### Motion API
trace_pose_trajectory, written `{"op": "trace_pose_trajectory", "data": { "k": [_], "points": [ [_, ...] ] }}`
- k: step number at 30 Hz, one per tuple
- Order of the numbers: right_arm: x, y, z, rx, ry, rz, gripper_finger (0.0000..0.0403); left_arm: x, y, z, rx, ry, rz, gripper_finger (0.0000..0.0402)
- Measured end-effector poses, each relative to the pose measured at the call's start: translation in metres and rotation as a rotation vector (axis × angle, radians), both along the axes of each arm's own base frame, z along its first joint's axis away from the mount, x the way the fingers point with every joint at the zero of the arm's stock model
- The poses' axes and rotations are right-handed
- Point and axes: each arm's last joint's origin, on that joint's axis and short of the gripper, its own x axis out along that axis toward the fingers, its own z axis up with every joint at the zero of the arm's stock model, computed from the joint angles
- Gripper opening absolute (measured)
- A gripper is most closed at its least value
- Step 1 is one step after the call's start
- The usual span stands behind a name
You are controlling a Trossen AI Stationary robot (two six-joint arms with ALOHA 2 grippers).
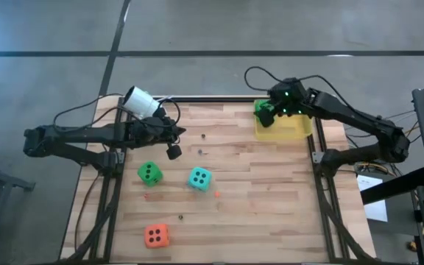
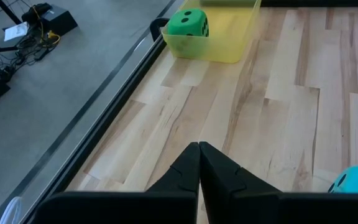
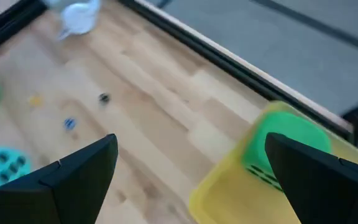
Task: Pick & Place Dice
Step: Put the large light blue dice into the yellow transparent bin
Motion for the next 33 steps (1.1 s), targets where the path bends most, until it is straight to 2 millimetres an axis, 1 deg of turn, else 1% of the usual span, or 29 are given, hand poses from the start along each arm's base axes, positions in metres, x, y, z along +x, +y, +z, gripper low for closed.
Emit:
{"op": "trace_pose_trajectory", "data": {
  "k": [11,16,20,26,29,33],
  "points": [
    [0.021,0.064,0.003,-0.165,0.053,0.448,0.04,0.0,0.0,0.0,0.0,0.0,0.0,0.0012],
    [0.026,0.087,0.004,-0.19,0.05,0.566,0.04,0.0,0.0,0.0,0.0,0.0,0.0,0.0012],
    [0.027,0.098,0.004,-0.17,0.037,0.595,0.04,0.0,0.0,0.0,0.0,-0.001,0.0,0.0012],
    [0.028,0.106,0.004,-0.159,0.03,0.614,0.04,0.001,0.0,0.001,0.007,-0.007,-0.005,0.0012],
    [0.028,0.111,0.004,-0.16,0.031,0.636,0.04,0.001,-0.002,0.002,0.061,0.02,-0.061,0.0012],
    [0.023,0.121,0.007,-0.18,0.027,0.692,0.04,0.002,-0.014,0.003,0.115,0.044,-0.169,0.0012]
  ]
}}
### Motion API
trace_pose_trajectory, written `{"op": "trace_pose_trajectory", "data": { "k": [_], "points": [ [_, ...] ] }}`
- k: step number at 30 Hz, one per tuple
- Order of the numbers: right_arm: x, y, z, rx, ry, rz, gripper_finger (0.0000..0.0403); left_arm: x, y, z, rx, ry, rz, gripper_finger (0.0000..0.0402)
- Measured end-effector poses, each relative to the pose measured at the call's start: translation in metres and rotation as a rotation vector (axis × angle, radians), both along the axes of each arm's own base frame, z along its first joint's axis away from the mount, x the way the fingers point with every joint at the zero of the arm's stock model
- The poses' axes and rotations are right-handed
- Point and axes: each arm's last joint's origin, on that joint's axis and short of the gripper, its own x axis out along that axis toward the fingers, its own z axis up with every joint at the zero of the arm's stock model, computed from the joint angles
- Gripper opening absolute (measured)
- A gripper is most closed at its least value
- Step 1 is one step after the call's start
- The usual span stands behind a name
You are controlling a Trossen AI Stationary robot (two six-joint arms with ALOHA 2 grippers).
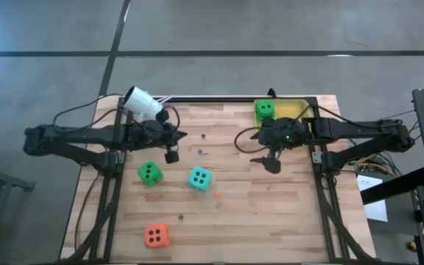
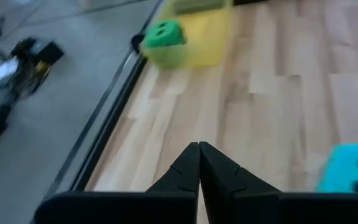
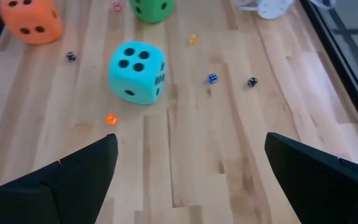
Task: Pick & Place Dice
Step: Put the large light blue dice into the yellow transparent bin
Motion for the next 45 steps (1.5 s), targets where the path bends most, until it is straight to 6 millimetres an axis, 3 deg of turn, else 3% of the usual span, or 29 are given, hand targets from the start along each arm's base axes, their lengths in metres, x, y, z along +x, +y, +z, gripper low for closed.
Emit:
{"op": "trace_pose_trajectory", "data": {
  "k": [8,17,25,28,35,45],
  "points": [
    [-0.024,0.021,0.004,-0.073,-0.052,0.068,0.04,0.004,-0.028,0.023,0.038,-0.043,-0.147,0.0012],
    [-0.042,0.038,-0.007,-0.057,-0.151,0.158,0.04,0.006,-0.047,0.02,0.041,-0.019,-0.229,0.0012],
    [-0.043,0.039,-0.007,-0.051,-0.196,0.161,0.04,0.007,-0.062,0.02,0.037,0.027,-0.287,0.0012],
    [-0.043,0.039,-0.009,-0.066,-0.193,0.172,0.04,0.014,-0.07,0.025,0.037,0.029,-0.314,0.0012],
    [-0.043,0.038,-0.012,-0.074,-0.184,0.176,0.04,0.037,-0.088,0.012,0.05,0.18,-0.363,0.0012],
    [-0.043,0.038,-0.014,-0.077,-0.176,0.178,0.04,0.047,-0.094,0.008,-0.007,0.301,-0.364,0.0012]
  ]
}}
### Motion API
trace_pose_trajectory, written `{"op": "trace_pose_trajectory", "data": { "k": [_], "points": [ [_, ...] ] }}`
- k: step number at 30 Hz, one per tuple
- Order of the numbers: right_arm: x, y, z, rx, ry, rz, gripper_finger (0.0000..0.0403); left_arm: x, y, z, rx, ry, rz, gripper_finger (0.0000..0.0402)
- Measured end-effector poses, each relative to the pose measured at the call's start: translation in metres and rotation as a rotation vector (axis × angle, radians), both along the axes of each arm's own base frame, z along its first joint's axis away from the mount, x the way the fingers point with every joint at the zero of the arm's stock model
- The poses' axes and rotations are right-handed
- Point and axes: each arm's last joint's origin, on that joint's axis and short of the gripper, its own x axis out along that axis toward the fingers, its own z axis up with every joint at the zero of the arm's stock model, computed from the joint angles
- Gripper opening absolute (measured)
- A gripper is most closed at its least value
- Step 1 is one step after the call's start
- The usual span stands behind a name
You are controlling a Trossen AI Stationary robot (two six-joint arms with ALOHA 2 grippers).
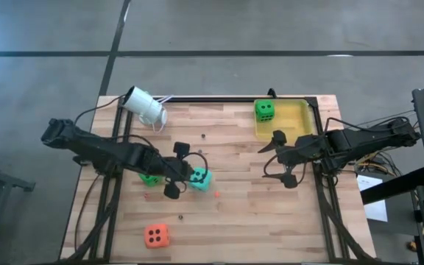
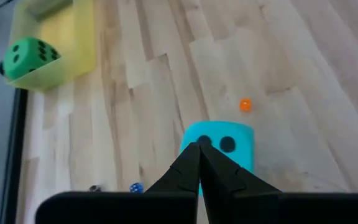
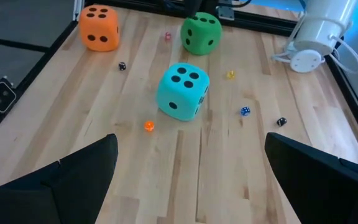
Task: Pick & Place Dice
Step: Put the large light blue dice into the yellow transparent bin
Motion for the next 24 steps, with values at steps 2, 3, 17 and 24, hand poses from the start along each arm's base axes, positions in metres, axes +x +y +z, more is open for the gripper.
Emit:
{"op": "trace_pose_trajectory", "data": {
  "k": [2,3,17,24],
  "points": [
    [0.0,0.0,0.0,0.0,0.0,0.0,0.04,-0.0008,-0.0001,0.0005,-0.013,0.0,-0.002,0.0012],
    [0.0,0.0,0.0,0.0,0.0,0.001,0.04,-0.0015,0.0001,0.0012,-0.022,-0.003,0.007,0.0012],
    [0.0,0.0,0.0,0.0,0.0,0.001,0.04,-0.0025,0.0009,0.0012,-0.082,-0.005,0.077,0.0012],
    [0.0001,0.0,0.0,0.0,0.0,0.001,0.04,-0.0018,0.0014,0.0011,-0.11,-0.012,0.109,0.0012]
  ]
}}
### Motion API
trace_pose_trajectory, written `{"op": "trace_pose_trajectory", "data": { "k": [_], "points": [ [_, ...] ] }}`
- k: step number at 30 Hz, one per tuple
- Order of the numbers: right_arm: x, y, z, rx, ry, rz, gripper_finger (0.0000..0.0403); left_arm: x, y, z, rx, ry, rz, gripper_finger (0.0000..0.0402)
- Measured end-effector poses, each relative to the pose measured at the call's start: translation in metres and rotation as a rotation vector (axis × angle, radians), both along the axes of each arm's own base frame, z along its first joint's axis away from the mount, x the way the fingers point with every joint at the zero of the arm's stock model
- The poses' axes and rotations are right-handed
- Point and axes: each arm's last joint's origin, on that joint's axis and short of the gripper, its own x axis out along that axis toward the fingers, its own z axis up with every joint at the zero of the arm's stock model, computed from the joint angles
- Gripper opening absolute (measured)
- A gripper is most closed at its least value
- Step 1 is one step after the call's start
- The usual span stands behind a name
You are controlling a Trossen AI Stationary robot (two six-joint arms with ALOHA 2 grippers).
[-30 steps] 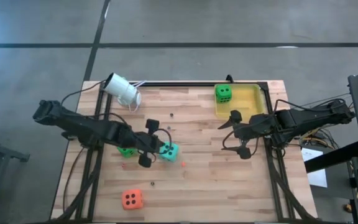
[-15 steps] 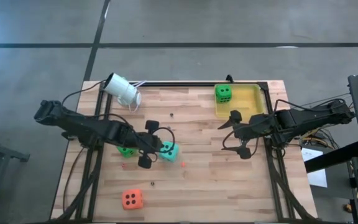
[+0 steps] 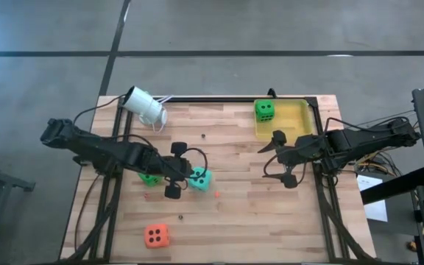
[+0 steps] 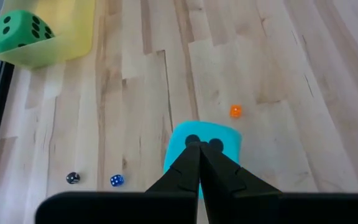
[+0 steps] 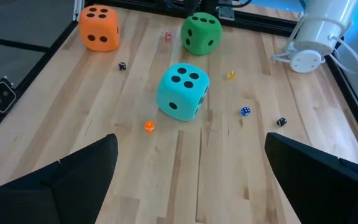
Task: Pick & Place Dice
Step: Put the large light blue dice into the yellow transparent bin
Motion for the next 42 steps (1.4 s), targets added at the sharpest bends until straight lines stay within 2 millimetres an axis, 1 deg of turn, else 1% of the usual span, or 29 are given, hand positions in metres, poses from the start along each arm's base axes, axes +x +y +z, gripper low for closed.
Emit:
{"op": "trace_pose_trajectory", "data": {
  "k": [12,14,17,23,27,30,32,34,36,42],
  "points": [
    [0.0,0.0,0.0,0.0,0.0,0.0,0.04,0.002,0.003,0.0,-0.057,-0.021,0.07,0.0012],
    [0.0,0.0,0.0,0.0,0.0,0.0,0.04,0.002,0.003,-0.002,-0.058,-0.014,0.074,0.0012],
    [0.0,0.0,0.0,0.0,0.001,0.0,0.04,-0.003,0.004,-0.015,-0.063,0.043,0.095,0.0012],
    [0.0,0.0,0.0,0.0,0.0,0.0,0.04,-0.018,0.007,-0.056,-0.093,0.181,0.127,0.0012],
    [0.0,0.0,0.0,0.0,0.0,0.0,0.04,-0.023,0.008,-0.072,-0.106,0.197,0.147,0.0012],
    [0.0,0.0,0.0,0.0,0.001,0.0,0.04,-0.021,0.008,-0.076,-0.131,0.153,0.155,0.0012],
    [0.0,0.0,0.0,0.0,0.0,0.0,0.04,-0.018,0.008,-0.083,-0.179,0.137,0.162,0.0012],
    [0.0,0.0,0.0,-0.001,0.0,0.0,0.04,-0.018,0.009,-0.096,-0.217,0.177,0.156,0.0012],
    [0.0,0.0,0.0,0.0,0.0,0.0,0.04,-0.018,0.011,-0.106,-0.219,0.212,0.167,0.0012],
    [0.0,0.0,0.0,0.0,-0.002,0.0,0.04,-0.006,0.016,-0.123,-0.209,0.259,0.202,0.0012]
  ]
}}
